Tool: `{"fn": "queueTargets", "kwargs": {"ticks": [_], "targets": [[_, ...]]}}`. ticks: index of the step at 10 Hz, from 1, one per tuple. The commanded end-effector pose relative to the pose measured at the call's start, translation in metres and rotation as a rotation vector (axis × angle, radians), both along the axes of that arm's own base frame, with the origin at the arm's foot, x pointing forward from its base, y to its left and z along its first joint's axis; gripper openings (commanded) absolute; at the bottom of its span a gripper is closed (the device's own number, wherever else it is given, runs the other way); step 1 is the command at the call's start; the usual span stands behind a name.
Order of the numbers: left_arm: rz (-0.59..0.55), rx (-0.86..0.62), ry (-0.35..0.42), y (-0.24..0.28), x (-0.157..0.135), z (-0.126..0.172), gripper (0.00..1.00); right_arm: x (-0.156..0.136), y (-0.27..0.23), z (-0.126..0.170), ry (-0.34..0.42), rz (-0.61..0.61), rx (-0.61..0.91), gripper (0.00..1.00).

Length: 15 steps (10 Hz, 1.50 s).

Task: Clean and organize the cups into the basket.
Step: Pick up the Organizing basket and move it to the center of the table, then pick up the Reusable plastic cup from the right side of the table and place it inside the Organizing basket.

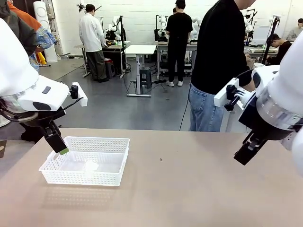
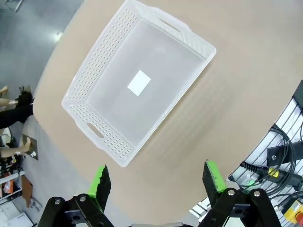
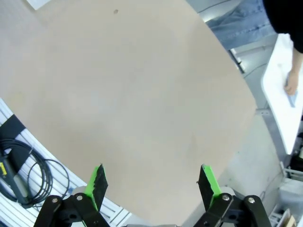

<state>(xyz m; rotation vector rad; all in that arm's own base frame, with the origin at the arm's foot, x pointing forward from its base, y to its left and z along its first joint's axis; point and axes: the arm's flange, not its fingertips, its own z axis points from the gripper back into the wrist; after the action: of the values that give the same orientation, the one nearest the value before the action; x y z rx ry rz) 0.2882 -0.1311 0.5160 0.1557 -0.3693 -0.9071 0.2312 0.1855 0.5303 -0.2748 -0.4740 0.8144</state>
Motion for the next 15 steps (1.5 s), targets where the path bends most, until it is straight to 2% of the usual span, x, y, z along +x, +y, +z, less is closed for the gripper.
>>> {"fn": "queueTargets", "kwargs": {"ticks": [1, 2, 3, 5, 6, 7, 8, 9, 12, 15], "targets": [[-0.001, -0.027, 0.006, -0.003, 0.007, -0.005, 1.0, 0.017, 0.0, -0.008, 0.006, 0.014, -0.005, 1.0], [0.0, 0.0, 0.0, 0.0, 0.0, 0.0, 1.0, 0.017, 0.0, -0.008, 0.006, 0.014, -0.005, 1.0], [-0.025, -0.216, 0.072, 0.008, 0.012, 0.008, 1.0, 0.009, 0.001, -0.007, 0.019, 0.002, 0.006, 1.0], [0.028, -0.656, 0.218, 0.06, 0.03, 0.024, 1.0, 0.03, -0.052, -0.01, 0.229, 0.012, 0.514, 1.0], [0.065, -0.849, 0.296, 0.087, 0.039, 0.027, 1.0, 0.038, -0.086, -0.015, 0.332, -0.038, 0.761, 1.0], [0.109, -1.001, 0.385, 0.114, 0.05, 0.026, 1.0, 0.046, -0.118, -0.023, 0.412, -0.038, 0.97, 1.0], [0.149, -1.119, 0.458, 0.141, 0.063, 0.019, 1.0, 0.056, -0.15, -0.034, 0.479, -0.046, 1.123, 1.0], [0.207, -1.179, 0.487, 0.164, 0.073, 0.014, 1.0, 0.063, -0.172, -0.043, 0.509, -0.06, 1.208, 1.0], [0.401, -1.28, 0.494, 0.235, 0.094, -0.009, 1.0, 0.079, -0.247, -0.071, 0.492, -0.115, 1.426, 1.0], [0.525, -1.394, 0.463, 0.304, 0.09, -0.021, 1.0, 0.064, -0.317, -0.096, 0.406, -0.213, 1.544, 1.0]]}}
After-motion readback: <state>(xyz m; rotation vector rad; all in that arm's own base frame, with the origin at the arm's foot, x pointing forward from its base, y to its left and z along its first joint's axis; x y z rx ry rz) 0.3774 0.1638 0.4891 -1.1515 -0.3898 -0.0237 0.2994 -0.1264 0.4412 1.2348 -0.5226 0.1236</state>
